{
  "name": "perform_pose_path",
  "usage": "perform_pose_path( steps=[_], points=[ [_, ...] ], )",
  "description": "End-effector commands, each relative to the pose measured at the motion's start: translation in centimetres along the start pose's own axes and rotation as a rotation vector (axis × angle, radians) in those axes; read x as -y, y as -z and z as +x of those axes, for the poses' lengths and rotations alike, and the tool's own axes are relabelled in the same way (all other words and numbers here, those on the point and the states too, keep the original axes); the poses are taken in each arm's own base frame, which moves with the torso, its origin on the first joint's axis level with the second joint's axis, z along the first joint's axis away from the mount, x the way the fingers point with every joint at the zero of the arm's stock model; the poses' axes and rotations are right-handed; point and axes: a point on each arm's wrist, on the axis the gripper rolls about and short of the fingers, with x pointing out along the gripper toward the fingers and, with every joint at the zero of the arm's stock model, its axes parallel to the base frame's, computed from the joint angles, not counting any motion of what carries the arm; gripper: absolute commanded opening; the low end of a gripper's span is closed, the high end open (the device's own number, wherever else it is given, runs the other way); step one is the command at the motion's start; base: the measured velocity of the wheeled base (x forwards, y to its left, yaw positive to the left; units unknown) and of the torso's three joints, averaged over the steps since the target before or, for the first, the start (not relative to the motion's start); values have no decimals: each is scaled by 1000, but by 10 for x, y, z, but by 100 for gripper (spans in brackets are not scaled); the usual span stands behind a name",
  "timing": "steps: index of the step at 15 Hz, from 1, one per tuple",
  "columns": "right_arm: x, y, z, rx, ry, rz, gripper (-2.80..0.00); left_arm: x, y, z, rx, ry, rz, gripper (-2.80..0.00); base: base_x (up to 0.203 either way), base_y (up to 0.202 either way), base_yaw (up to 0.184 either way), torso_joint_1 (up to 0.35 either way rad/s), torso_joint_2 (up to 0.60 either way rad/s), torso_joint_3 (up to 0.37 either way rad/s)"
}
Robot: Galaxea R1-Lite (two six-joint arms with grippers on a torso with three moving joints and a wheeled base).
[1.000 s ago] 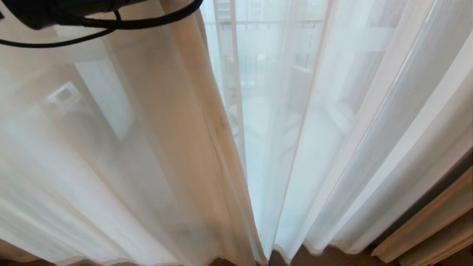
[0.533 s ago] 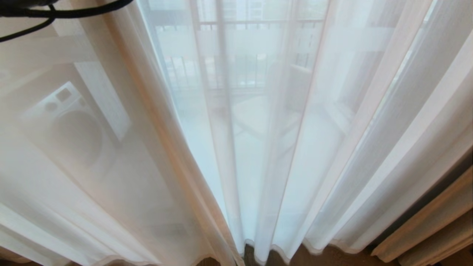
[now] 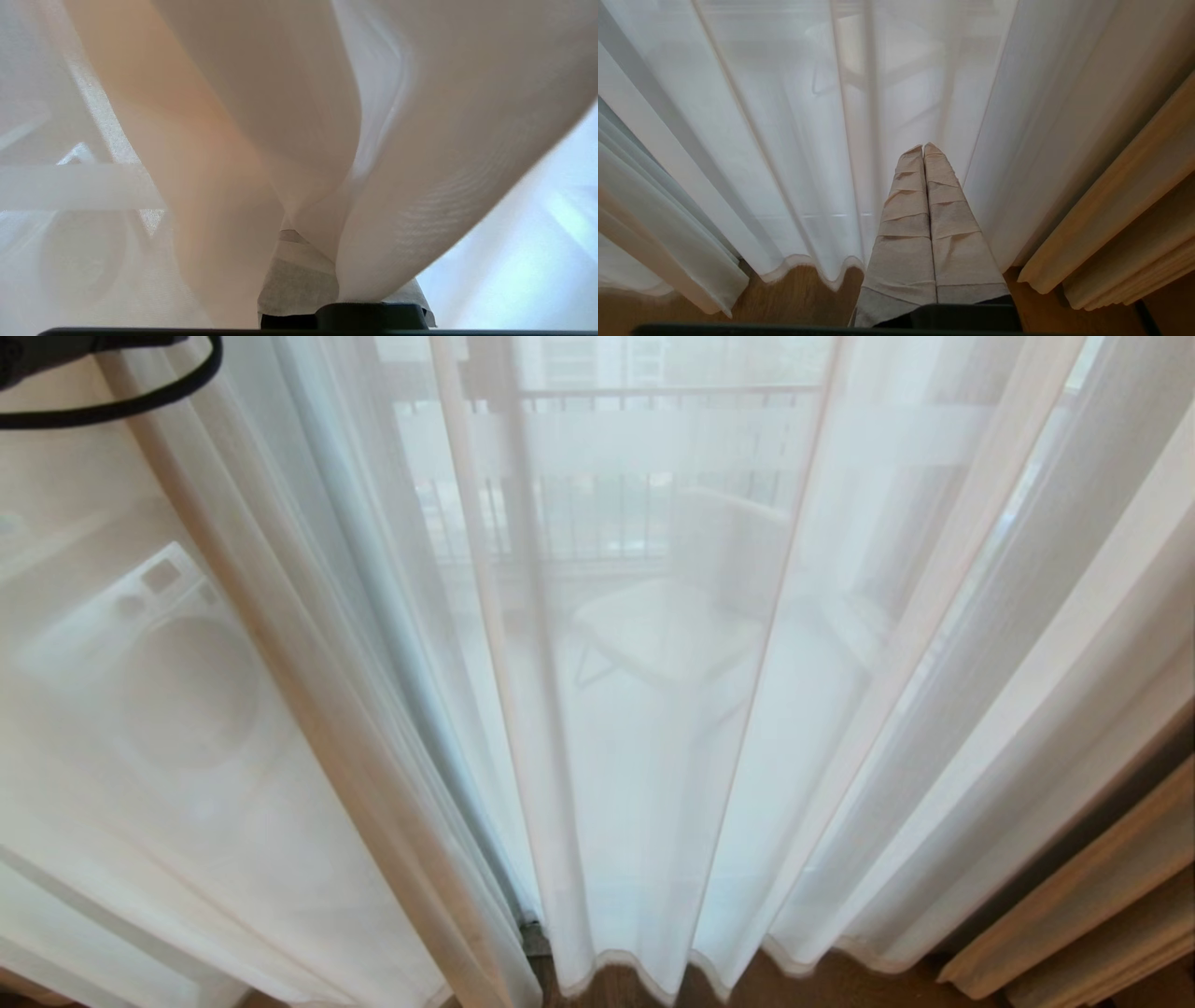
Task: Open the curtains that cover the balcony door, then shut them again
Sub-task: Close the inner curtains on both sides, then close the outer curtains on both sides
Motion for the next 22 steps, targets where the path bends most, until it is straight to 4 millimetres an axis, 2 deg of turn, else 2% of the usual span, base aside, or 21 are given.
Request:
perform_pose_path(
  steps=[1,9,10,17,22],
  points=[
    [0,0,0,-1,-1,-1,-280,-11,2,-3,-5,-45,12,-280,0,0,0,0,0,0],
    [0,0,0,-1,-1,-1,-280,-14,4,-8,-16,-51,15,-280,0,0,0,0,0,0],
    [0,0,0,-1,0,-1,-280,-15,4,-12,-15,-51,13,0,0,0,0,0,0,0],
    [0,0,0,-1,-1,-1,-280,-21,-2,-45,-4,-49,10,0,0,0,0,0,0,0],
    [0,0,0,-1,0,-1,-280,-32,1,-97,0,-55,22,0,0,0,0,0,0,0]
  ],
)
